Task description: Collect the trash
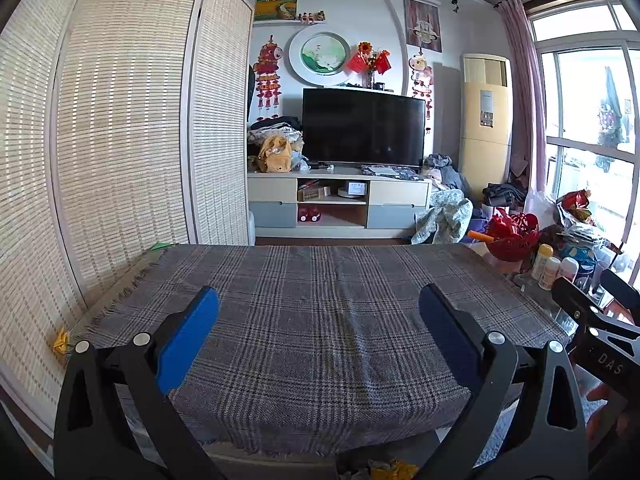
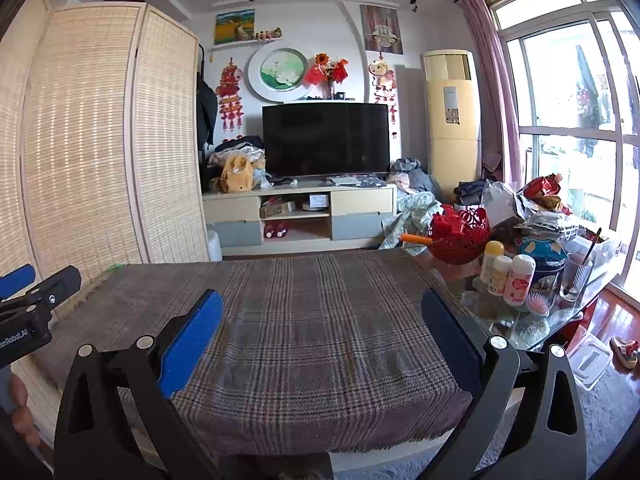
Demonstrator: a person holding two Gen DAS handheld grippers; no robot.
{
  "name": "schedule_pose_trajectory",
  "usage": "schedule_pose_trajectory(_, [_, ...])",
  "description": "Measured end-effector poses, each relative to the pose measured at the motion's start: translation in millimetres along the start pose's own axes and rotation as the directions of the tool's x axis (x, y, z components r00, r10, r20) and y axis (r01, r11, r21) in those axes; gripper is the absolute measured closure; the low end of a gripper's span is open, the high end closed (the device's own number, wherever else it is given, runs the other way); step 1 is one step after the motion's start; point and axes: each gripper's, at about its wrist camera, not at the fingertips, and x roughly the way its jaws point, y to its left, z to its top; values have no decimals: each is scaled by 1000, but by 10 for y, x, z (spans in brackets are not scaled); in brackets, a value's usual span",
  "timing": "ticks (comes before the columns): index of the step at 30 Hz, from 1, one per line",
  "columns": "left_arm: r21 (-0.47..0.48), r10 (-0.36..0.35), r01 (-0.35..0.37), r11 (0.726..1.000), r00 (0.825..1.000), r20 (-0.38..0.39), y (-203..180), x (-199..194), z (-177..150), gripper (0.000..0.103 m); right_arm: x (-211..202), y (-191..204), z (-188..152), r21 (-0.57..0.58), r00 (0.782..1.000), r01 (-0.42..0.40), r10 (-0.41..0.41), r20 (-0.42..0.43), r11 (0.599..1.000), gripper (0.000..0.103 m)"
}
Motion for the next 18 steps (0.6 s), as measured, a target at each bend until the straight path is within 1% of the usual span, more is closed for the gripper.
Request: schedule_pose_trajectory(18, [-3, 4, -4, 1000, 1000, -3, 22, 2, 8, 8, 3, -4, -7, -2, 1000, -3, 3, 0, 1000, 3])
